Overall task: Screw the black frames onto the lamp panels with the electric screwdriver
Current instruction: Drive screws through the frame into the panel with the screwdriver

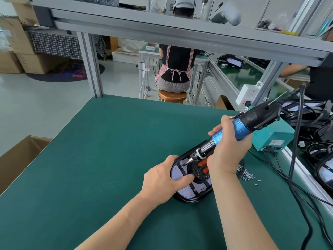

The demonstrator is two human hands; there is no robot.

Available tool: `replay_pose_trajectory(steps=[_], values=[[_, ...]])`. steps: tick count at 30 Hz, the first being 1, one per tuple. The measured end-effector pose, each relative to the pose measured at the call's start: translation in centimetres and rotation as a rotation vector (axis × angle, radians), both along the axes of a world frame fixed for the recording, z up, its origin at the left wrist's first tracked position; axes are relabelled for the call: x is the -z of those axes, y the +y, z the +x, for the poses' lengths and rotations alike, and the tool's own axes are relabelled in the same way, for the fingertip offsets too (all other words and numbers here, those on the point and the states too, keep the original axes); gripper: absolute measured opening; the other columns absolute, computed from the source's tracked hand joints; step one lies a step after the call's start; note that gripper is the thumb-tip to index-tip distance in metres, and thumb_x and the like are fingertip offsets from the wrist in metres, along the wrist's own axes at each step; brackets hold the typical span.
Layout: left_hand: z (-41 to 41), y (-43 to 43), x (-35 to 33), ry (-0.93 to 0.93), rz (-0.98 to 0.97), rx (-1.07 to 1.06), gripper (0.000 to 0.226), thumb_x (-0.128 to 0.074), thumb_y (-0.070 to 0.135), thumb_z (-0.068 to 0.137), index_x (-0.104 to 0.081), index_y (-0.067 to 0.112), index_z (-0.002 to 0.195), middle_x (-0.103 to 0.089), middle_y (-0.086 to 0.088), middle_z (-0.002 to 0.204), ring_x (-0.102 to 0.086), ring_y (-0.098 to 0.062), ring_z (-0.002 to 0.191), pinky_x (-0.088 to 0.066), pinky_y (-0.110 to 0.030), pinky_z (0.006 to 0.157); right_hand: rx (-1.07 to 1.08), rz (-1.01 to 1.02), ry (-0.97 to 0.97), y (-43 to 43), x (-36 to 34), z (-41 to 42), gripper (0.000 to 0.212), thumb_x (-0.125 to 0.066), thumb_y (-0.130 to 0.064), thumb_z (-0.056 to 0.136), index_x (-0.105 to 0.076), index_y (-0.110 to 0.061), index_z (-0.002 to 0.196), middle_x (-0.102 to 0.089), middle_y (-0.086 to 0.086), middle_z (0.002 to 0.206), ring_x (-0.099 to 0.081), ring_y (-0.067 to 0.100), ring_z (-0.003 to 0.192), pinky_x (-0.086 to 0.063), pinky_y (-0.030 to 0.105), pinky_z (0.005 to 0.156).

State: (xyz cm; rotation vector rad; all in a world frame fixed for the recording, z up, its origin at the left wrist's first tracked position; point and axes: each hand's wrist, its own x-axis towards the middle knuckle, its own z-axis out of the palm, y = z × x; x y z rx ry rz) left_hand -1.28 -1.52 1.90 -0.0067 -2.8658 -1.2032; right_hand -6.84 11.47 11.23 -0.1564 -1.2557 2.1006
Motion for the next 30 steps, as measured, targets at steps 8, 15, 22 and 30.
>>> replay_pose_trajectory(steps=[8, 15, 22, 30], values=[[0.1, -0.1, 0.0, 0.019, 0.011, 0.002, 0.079, -0.038, 0.090, 0.059, -0.044, 0.046, 0.124, -0.064, 0.022, 0.089, -0.056, -0.005, 0.082, -0.041, -0.021, 0.070, -0.031, 0.073, 0.067, -0.7, -0.1, 0.5, 0.019, -0.067, -0.010, 0.086, -0.053, -0.007, 0.097, -0.054, 0.016, 0.072, -0.054, 0.022, 0.054, -0.050, 0.025, 0.056], [0.2, -0.2, -0.2, -0.007, 0.026, 0.017, 0.081, -0.040, 0.089, 0.059, -0.046, 0.043, 0.125, -0.069, 0.017, 0.098, -0.062, -0.009, 0.090, -0.050, -0.030, 0.083, -0.105, 0.183, 0.123, -1.1, -0.1, 1.3, 0.015, -0.066, -0.011, 0.085, -0.054, -0.010, 0.094, -0.058, -0.004, 0.055, -0.055, 0.018, 0.050, -0.050, 0.027, 0.059], [0.1, -0.2, -0.6, -0.054, 0.024, 0.017, 0.075, -0.048, 0.083, 0.063, -0.051, 0.037, 0.122, -0.068, 0.014, 0.097, -0.063, -0.012, 0.093, -0.050, -0.033, 0.085, -0.103, 0.317, 0.173, -1.5, -0.3, 1.7, 0.016, -0.066, -0.005, 0.086, -0.057, -0.014, 0.095, -0.067, -0.016, 0.069, -0.057, 0.016, 0.049, -0.049, 0.024, 0.054], [-0.2, -0.2, -0.4, -0.073, -0.071, 0.006, 0.060, -0.055, 0.077, 0.077, -0.041, 0.020, 0.092, -0.058, 0.002, 0.076, -0.052, -0.019, 0.069, -0.044, -0.030, 0.069, -0.108, 0.245, 0.130, -1.5, -0.1, 1.5, 0.015, -0.067, -0.006, 0.082, -0.054, -0.013, 0.085, -0.059, -0.008, 0.061, -0.057, 0.014, 0.049, -0.047, 0.020, 0.051]])
